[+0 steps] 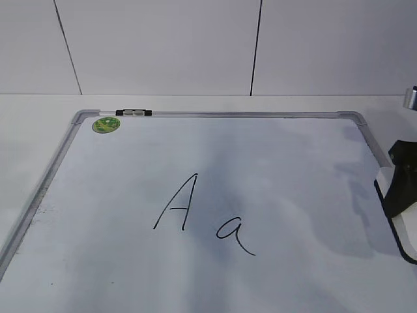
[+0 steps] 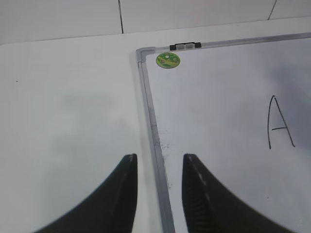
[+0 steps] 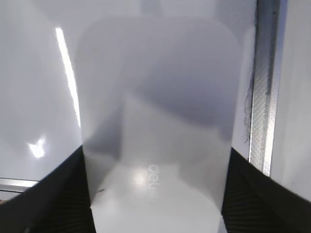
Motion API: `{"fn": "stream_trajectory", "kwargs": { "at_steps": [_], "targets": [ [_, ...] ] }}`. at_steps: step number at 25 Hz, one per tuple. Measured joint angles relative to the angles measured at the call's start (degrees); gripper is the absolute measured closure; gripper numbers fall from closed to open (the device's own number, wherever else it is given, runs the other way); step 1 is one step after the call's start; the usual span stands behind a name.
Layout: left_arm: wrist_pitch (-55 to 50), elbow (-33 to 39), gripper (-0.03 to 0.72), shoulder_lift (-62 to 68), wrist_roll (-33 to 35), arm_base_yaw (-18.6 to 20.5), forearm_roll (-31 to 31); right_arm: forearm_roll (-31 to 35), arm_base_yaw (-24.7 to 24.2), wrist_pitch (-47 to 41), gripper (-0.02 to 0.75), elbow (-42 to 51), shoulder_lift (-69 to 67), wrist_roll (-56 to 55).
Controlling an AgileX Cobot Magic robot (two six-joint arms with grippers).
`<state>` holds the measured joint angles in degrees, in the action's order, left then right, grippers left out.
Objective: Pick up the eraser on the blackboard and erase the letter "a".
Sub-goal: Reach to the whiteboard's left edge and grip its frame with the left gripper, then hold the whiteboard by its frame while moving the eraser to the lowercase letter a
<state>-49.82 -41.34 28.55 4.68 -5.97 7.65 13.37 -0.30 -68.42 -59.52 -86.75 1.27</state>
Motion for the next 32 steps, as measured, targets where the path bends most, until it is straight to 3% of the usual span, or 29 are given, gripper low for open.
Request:
{"fn": "stream_trajectory", "kwargs": {
  "at_steps": [12, 21, 32],
  "targets": [
    [-1.08, -9.14, 0.453, 30.84, 0.00, -1.65, 6.52, -7.54, 7.76, -1.12, 0.183, -5.96, -0.70, -2.59],
    [-6.18, -17.51, 0.453, 51.15, -0.93, -1.70, 6.80, -11.73, 13.80, -1.38, 0.183, -10.89, -3.46, -4.22],
    [-7.96, -28.73, 0.453, 69.14, -6.79, -1.70, -1.18, -12.10, 16.18, -1.52, 0.183, -10.89, -3.46, -4.49]
  ]
}}
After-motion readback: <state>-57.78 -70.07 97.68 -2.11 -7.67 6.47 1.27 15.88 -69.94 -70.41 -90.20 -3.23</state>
